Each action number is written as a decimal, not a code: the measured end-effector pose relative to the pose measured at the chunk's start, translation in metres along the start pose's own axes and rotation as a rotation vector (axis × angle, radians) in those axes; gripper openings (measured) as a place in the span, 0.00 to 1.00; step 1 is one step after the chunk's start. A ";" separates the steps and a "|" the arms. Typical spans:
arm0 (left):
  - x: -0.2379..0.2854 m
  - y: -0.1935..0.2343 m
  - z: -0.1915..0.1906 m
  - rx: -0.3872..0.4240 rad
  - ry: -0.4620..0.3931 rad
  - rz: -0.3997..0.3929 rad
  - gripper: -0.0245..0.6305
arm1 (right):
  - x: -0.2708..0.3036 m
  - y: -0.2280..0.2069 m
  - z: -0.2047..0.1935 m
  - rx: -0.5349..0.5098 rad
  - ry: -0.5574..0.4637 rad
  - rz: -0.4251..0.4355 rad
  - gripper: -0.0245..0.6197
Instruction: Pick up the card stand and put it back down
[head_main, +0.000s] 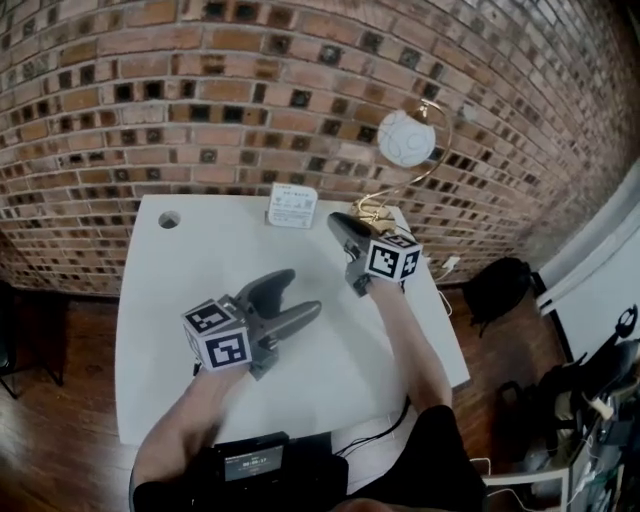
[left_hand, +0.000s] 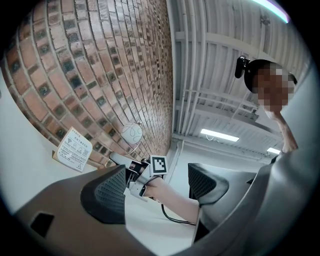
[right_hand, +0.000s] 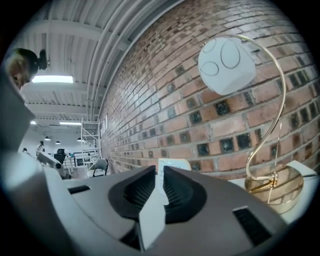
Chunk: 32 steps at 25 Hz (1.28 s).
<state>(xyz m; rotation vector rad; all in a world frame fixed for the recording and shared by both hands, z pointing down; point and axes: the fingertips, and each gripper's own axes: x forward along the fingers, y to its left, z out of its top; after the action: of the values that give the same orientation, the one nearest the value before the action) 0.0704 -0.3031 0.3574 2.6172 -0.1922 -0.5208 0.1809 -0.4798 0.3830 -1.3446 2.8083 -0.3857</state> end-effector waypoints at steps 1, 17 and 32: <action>0.000 0.000 0.001 -0.002 -0.002 -0.002 0.62 | -0.007 0.004 0.004 0.009 -0.018 0.010 0.14; -0.006 -0.031 0.019 0.000 -0.043 -0.080 0.62 | -0.107 0.107 0.049 0.006 -0.195 0.106 0.10; -0.003 -0.082 0.025 0.011 0.005 -0.147 0.62 | -0.171 0.181 0.053 0.015 -0.332 0.165 0.08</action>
<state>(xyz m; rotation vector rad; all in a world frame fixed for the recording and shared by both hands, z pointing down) 0.0617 -0.2403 0.2991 2.6560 -0.0004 -0.5650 0.1555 -0.2511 0.2743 -1.0501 2.6053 -0.1612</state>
